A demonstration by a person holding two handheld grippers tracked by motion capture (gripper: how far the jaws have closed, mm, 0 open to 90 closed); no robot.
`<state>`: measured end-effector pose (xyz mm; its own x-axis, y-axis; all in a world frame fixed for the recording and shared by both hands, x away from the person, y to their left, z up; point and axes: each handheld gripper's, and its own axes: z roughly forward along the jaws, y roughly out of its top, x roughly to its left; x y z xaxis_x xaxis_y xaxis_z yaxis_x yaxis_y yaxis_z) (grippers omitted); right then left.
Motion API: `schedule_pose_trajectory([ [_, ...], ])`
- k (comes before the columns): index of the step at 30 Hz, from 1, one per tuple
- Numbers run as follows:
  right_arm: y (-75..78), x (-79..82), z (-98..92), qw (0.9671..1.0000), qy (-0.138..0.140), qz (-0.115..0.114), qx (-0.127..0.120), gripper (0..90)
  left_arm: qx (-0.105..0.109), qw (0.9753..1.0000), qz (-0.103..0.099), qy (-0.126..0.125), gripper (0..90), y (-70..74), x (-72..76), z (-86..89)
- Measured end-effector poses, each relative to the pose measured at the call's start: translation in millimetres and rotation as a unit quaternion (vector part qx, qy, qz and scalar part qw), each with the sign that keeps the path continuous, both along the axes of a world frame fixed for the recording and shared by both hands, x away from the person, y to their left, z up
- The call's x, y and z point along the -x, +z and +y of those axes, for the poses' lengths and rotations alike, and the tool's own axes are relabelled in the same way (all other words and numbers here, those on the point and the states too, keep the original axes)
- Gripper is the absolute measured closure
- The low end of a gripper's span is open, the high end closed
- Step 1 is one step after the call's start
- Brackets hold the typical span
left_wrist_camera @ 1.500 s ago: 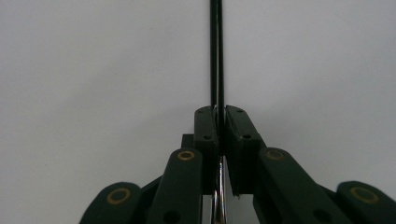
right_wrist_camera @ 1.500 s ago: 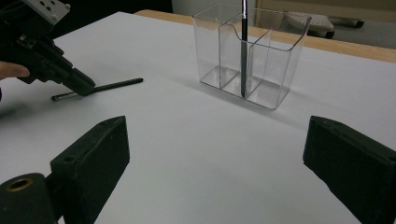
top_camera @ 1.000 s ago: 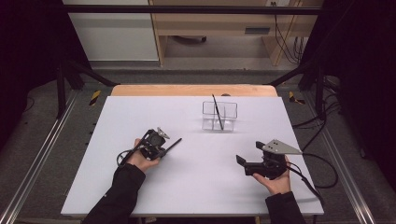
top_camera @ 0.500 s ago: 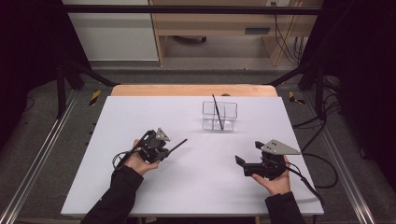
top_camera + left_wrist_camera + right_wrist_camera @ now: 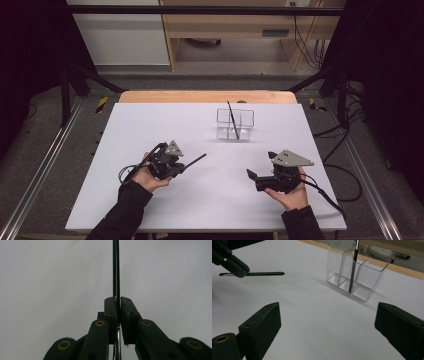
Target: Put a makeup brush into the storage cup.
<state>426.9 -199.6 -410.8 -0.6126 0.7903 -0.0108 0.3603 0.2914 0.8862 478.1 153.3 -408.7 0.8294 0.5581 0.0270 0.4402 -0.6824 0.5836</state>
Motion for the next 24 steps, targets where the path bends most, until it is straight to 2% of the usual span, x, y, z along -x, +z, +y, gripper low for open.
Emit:
schedule_pose_trajectory([
  [7, 4.6, -1.5, 8.3, 0.9997, 0.004, -0.007, 0.024, 7.2, 0.01, 0.9998, 0.0, -0.017, 83.3, 4.1, 4.7, -3.2],
  [13, 12.5, -3.5, 20.0, 0.9986, 0.017, -0.012, 0.049, 7.2, 0.01, 0.9994, -0.003, -0.032, 83.2, 7.4, 9.2, -7.5],
  [20, 23.4, -4.6, 36.3, 0.995, 0.035, -0.022, 0.091, 7.5, 0.015, 0.9989, -0.005, -0.044, 83.2, 11.0, 12.3, -9.0],
  [24, 28.1, -4.4, 42.9, 0.9932, 0.047, -0.025, 0.104, 7.8, 0.015, 0.9986, -0.005, -0.051, 83.3, 12.1, 13.7, -10.9],
])
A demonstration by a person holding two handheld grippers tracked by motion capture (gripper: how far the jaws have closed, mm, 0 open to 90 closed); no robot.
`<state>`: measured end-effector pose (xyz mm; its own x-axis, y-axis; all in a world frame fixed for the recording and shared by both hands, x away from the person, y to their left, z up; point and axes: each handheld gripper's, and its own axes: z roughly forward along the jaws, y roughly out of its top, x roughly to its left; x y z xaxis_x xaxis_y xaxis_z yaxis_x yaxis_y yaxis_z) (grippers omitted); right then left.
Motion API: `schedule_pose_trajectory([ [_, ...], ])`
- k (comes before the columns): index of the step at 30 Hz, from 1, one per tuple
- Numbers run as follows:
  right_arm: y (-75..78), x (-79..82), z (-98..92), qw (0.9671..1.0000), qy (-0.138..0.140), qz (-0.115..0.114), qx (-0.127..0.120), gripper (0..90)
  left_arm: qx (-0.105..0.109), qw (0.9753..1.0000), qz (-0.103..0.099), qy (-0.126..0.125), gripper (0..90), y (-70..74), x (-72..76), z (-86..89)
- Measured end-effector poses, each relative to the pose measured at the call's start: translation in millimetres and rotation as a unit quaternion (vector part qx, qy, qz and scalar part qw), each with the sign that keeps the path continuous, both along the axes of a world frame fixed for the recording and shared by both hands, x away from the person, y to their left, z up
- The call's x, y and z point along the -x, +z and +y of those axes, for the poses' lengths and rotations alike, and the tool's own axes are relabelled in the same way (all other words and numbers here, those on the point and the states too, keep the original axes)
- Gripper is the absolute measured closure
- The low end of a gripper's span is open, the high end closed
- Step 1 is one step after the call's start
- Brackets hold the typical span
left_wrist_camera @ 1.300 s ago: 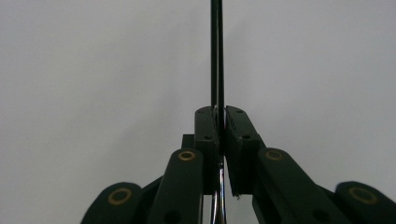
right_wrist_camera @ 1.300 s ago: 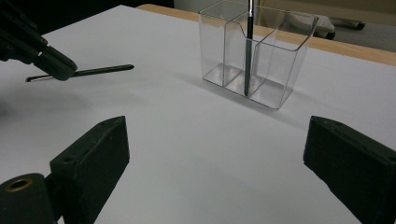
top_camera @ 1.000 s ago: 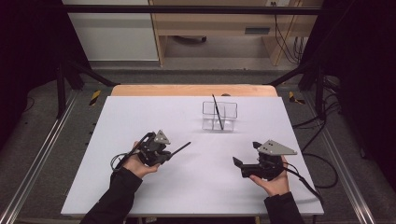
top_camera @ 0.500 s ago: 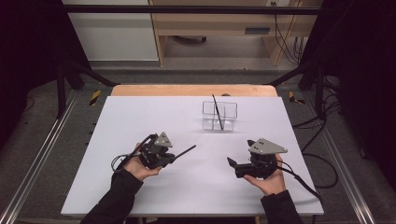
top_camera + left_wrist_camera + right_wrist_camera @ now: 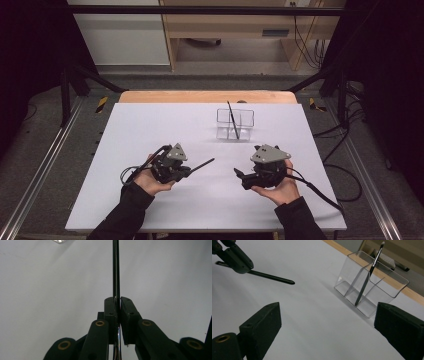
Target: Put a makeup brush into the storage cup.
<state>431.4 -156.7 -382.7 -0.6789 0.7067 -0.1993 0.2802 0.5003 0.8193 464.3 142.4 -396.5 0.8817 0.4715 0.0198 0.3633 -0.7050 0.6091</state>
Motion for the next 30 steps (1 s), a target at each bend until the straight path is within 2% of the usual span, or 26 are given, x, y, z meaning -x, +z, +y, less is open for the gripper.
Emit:
schedule_pose_trajectory([
  [13, 4.8, 0.4, 24.4, 0.9976, 0.037, 0.0, 0.059, 8.1, 0.011, 0.9998, -0.003, -0.019, 83.3, 5.2, 5.1, -4.0],
  [21, 3.8, -1.3, 34.8, 0.9952, 0.051, 0.002, 0.084, 8.1, 0.017, 0.9992, -0.003, -0.035, 83.3, 8.4, 8.3, -6.4],
  [30, 4.5, -0.8, 45.2, 0.9914, 0.075, -0.006, 0.107, 8.9, 0.021, 0.9987, -0.007, -0.046, 83.3, 12.6, 11.4, -8.4],
])
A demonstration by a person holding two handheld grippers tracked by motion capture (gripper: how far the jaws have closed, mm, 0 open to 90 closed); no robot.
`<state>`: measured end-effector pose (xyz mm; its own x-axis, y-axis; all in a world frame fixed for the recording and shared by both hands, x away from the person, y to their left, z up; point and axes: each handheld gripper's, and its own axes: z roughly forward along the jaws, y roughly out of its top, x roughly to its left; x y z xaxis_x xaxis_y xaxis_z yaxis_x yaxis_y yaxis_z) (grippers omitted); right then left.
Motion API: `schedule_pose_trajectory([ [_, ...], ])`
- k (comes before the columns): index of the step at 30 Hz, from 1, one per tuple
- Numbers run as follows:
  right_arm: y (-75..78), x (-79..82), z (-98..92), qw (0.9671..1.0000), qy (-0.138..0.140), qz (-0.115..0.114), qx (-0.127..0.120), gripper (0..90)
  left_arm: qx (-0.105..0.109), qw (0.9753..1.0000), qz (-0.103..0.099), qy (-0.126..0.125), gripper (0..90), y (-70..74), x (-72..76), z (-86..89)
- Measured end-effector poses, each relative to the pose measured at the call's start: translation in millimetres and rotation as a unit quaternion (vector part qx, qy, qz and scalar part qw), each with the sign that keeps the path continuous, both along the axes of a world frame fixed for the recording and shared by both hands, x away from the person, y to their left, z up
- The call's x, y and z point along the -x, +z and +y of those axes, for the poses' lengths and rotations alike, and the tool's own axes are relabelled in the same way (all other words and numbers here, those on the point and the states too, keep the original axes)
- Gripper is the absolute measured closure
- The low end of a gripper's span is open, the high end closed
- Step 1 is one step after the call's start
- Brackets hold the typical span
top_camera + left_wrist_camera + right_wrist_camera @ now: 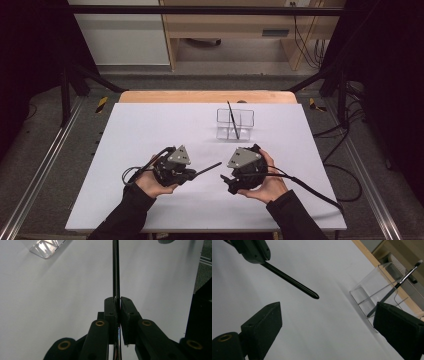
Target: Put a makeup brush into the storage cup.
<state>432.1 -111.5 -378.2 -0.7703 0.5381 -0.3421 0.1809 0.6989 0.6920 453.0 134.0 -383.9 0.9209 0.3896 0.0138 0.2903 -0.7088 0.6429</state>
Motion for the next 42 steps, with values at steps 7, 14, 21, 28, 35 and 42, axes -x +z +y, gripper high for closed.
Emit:
schedule_pose_trajectory([
  [7, 0.7, -0.8, 9.6, 0.9994, 0.03, 0.009, 0.015, 9.8, -0.003, 1.0, 0.001, -0.003, 83.3, -1.0, 0.1, -1.7],
  [14, -3.0, -1.2, 18.4, 0.9976, 0.055, 0.022, 0.036, 11.5, -0.005, 0.9999, 0.001, -0.011, 83.3, -0.3, 0.8, -2.5],
  [21, -1.5, -3.6, 27.9, 0.9954, 0.075, 0.03, 0.051, 12.5, -0.003, 0.9998, 0.0, -0.018, 83.3, -0.1, 2.3, -4.1],
  [28, -3.4, -1.3, 36.8, 0.9928, 0.091, 0.031, 0.071, 15.3, -0.002, 0.9997, -0.001, -0.026, 83.3, 1.3, 4.5, -5.7],
  [35, -4.2, -1.9, 41.8, 0.99, 0.102, 0.027, 0.093, 20.4, -0.002, 0.9995, -0.002, -0.032, 83.3, 2.7, 6.6, -7.9],
  [42, -7.1, 0.3, 47.4, 0.9857, 0.121, 0.015, 0.116, 28.9, 0.0, 0.9993, -0.003, -0.037, 83.3, 3.7, 7.5, -9.0],
])
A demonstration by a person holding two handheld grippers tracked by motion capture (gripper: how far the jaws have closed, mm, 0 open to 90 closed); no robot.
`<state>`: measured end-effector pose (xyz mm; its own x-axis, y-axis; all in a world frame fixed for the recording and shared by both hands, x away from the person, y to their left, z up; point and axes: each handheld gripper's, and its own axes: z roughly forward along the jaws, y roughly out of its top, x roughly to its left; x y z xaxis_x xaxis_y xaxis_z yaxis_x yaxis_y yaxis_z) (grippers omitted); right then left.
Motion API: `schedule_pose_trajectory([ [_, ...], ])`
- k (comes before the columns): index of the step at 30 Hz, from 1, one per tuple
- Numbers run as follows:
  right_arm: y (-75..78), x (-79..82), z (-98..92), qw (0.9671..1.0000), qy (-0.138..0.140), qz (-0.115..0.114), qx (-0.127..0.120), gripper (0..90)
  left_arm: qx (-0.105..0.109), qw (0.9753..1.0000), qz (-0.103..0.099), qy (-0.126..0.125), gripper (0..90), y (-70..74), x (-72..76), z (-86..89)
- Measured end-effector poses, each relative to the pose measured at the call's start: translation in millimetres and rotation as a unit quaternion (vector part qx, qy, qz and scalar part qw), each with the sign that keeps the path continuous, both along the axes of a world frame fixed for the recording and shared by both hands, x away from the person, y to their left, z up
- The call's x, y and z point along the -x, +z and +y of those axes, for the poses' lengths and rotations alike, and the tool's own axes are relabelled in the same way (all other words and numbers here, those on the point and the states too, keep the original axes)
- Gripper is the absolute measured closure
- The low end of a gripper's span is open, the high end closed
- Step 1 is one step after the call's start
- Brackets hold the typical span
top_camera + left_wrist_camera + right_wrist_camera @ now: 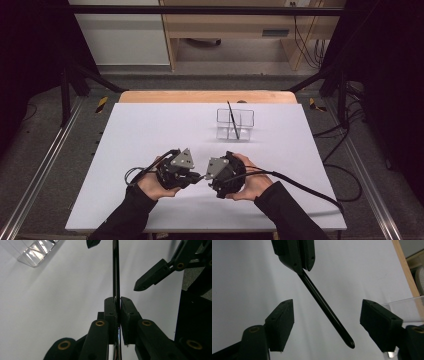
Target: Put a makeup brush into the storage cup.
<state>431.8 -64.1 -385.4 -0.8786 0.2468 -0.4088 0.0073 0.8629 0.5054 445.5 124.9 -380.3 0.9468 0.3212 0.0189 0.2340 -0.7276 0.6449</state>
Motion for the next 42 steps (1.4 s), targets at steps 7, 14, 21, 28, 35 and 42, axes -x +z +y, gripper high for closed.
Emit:
schedule_pose_trajectory([
  [7, 0.2, 2.4, 2.7, 0.9996, 0.021, -0.013, 0.013, 36.9, -0.003, 1.0, 0.0, -0.01, 83.3, -0.1, -0.2, 0.1],
  [14, -0.7, 3.7, 3.7, 0.999, 0.035, -0.018, 0.02, 46.1, -0.004, 0.9999, 0.002, -0.013, 83.3, -1.3, -0.1, -0.6],
  [21, -2.6, 4.2, 4.7, 0.9978, 0.054, -0.024, 0.029, 55.3, 0.001, 0.9999, 0.003, -0.013, 83.3, -1.5, -0.1, -0.6],
  [28, -3.7, 4.6, 8.3, 0.9963, 0.071, -0.028, 0.039, 61.3, 0.001, 0.9999, 0.008, -0.015, 83.3, -1.1, 0.2, -0.5],
  [35, -4.3, 3.9, 10.9, 0.9948, 0.082, -0.034, 0.05, 67.3, 0.005, 0.9998, 0.009, -0.017, 83.3, 0.0, 1.0, 0.1],
  [42, -5.0, 4.1, 12.3, 0.9934, 0.094, -0.037, 0.055, 73.6, 0.004, 0.9998, 0.009, -0.019, 83.3, 0.1, 1.3, -0.2],
])
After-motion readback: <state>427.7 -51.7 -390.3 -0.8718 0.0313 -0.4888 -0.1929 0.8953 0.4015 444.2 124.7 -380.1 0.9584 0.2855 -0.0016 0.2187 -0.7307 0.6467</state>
